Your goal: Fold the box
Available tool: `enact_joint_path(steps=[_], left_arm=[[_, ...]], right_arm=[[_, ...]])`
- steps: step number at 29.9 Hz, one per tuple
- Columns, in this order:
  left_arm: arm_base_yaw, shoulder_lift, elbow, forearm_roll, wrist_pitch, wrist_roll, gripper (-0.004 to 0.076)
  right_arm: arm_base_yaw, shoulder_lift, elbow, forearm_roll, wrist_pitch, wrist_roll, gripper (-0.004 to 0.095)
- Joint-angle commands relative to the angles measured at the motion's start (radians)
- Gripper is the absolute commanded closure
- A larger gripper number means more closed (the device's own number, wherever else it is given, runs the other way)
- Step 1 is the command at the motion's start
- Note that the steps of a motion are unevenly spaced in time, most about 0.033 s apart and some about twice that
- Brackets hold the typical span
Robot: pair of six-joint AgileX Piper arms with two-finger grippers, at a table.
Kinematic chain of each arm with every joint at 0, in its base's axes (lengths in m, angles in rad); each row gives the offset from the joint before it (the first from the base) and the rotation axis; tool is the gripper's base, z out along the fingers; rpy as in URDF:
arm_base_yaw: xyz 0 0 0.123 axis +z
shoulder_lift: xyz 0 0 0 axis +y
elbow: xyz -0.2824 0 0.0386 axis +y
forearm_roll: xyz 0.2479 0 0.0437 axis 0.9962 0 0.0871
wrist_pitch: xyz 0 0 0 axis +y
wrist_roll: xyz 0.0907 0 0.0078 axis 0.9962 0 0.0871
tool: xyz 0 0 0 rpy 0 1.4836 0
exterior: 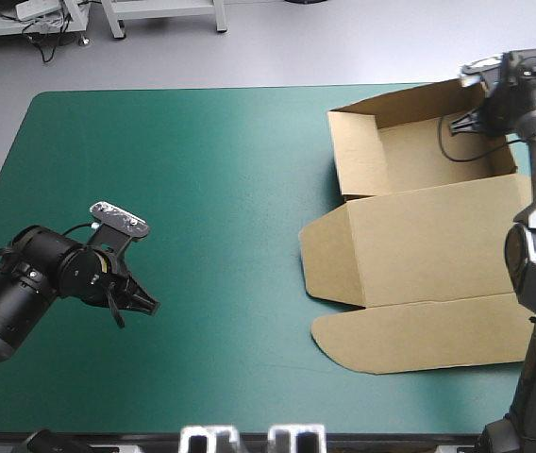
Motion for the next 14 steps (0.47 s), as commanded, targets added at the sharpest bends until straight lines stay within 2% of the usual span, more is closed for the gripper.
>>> enact_joint_path(steps=[1, 5, 9, 12, 14], left_arm=[[-0.002, -0.022, -0.027, 0.011, -0.028, -0.005, 0.0733], [-0.002, -0.022, -0.027, 0.011, -0.031, -0.005, 0.0733], [-0.002, -0.022, -0.027, 0.011, -0.031, -0.005, 0.0733], [-0.002, -0.022, -0.027, 0.018, -0.031, -0.005, 0.0733], [-0.002, -0.022, -0.027, 0.025, -0.031, -0.005, 0.0733]], right_arm=[[-0.139, -0.062, -0.034, 0.039, -0.006, -0.013, 0.0927], [-0.268, -0.062, -0.034, 0.056, -0.006, -0.013, 0.0926], [-0.373, -0.06, -0.034, 0.137, -0.006, -0.013, 0.0926], [-0.41, -0.055, -0.029, 0.217, -0.006, -0.034, 0.0926], [-0.414, -0.05, -0.027, 0.232, -0.006, -0.06, 0.0926]])
